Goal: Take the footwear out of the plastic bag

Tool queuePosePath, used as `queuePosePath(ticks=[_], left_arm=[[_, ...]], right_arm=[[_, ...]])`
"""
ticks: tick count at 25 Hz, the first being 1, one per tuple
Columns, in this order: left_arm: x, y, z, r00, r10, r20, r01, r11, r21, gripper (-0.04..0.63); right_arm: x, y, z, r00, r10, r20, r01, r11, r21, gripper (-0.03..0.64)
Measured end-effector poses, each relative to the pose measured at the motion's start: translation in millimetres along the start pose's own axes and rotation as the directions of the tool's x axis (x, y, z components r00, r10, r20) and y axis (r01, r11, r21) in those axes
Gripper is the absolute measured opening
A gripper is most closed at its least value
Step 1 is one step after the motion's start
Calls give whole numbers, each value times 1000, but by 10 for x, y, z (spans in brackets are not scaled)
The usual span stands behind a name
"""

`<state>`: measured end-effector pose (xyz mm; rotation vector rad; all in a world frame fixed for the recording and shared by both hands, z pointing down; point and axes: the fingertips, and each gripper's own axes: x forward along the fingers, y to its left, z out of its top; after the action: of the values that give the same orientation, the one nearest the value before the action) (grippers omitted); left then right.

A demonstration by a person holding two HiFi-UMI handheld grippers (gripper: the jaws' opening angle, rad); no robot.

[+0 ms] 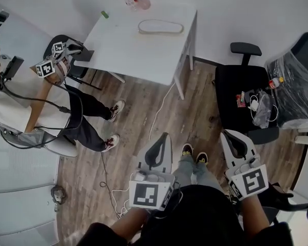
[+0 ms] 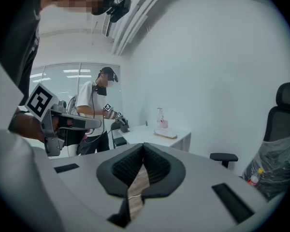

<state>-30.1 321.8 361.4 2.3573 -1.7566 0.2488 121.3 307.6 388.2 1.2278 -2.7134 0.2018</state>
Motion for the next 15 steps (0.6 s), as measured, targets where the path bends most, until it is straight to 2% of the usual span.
queuePosePath(ticks=[6, 10, 15], left_arm=[[12, 334, 174, 997, -25, 76, 26, 999, -20, 23], [92, 390, 142, 997, -26, 76, 30, 999, -42, 23], [78, 462, 197, 997, -3, 78, 5, 1000, -29, 23]], right_arm=[[263, 191, 245, 999, -22, 24, 24, 998, -60, 14], [356, 301, 268, 1000, 2, 13, -1, 997, -84, 15], [420, 335, 305, 1000, 21, 13, -20, 998, -65, 15]])
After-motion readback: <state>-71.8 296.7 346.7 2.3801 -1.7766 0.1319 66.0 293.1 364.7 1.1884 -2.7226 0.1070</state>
